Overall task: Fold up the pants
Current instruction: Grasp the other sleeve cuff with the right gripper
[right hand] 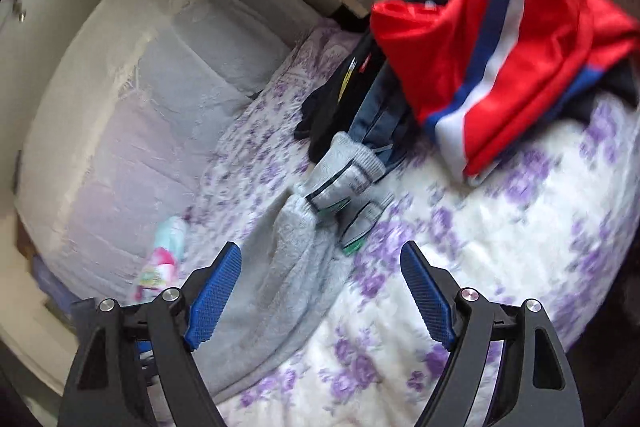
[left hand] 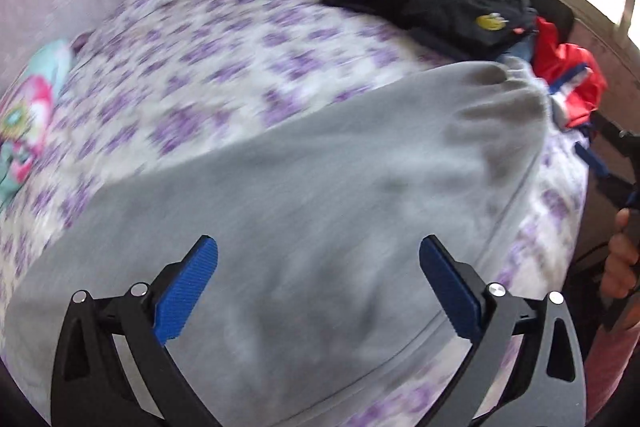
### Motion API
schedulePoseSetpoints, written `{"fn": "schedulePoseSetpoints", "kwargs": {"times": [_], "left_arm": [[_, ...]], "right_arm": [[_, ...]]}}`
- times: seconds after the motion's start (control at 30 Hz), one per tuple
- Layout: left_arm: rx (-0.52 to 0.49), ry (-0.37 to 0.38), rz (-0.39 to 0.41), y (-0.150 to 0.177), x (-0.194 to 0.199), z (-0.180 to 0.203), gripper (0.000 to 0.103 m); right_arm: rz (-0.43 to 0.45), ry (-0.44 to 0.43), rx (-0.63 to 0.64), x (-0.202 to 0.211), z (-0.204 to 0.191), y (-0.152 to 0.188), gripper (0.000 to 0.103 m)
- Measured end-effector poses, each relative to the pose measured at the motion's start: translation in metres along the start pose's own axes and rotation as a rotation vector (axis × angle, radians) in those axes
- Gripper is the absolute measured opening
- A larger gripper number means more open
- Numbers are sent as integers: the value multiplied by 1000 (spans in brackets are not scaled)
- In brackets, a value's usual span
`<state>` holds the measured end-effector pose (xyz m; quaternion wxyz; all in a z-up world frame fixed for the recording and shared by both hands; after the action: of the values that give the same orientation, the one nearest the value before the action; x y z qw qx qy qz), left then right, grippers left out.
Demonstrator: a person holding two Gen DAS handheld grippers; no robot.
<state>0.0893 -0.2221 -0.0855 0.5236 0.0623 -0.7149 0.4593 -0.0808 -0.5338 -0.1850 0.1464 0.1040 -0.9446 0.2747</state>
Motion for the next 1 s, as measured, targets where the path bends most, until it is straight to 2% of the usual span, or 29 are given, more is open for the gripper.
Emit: {"fn": "schedulePoseSetpoints", "kwargs": {"times": [0.07,0.13,0.17,0.2,0.23,0.3,0.37,0.47,0.53,0.63,0.7,0.8,0.87,0.9,0.97,1.0], "left_arm": [[-10,56,-8,-14,-18,18,99],[28,130,-43,-18,-41,29,99],[39,139,-58,-15,-54,35,99],[25,93,-66,-12,-68,39,99],[-10,24,-19,-7,-71,46,99],[-43,-33,33,-2,-64,54,99],[-31,-11,26,-2,-64,51,99],[-1,33,20,-1,-66,45,99],[-14,15,33,-1,-66,46,99],[-7,23,43,-2,-64,44,99],[-5,24,51,0,-63,45,99],[-6,20,60,1,-62,45,99],[-4,25,63,1,-61,44,99],[-3,25,64,1,-62,44,99],[-3,24,63,1,-62,44,99],[-4,23,62,1,-62,44,99]], "right_arm": [[-54,-51,-64,-14,7,0,83],[-84,-63,-93,-28,10,1,83],[-89,-61,-96,-33,11,1,83],[-86,-48,-92,-38,10,1,83],[-83,-37,-87,-42,9,2,84],[-81,-23,-76,-46,7,2,86],[-84,-27,-80,-53,4,1,87],[-119,-88,-96,-60,-3,0,88],[-144,7,-121,-74,3,-1,87],[-149,54,-180,-79,4,-3,87],[-149,67,-217,-85,6,-6,88],[-163,75,-206,-93,1,-8,90],[-196,18,-207,-97,-5,-5,90],[-210,-3,-207,-100,-7,-3,89],[-186,31,-196,-105,-2,-2,78],[-170,44,-210,-104,3,-3,68]]}}
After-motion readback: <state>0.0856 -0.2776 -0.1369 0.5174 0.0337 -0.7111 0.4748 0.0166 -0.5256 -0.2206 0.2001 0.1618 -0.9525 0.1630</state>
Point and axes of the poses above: each gripper's, at about its wrist camera, not at the fingertips, and x roughly against the way its jaws point, z to its right, y to its underside, the point moved 3 cm from there along -x, roughly the way its jaws point, and after that the axes turned 7 degrees about -x, right-handed, at the moved point
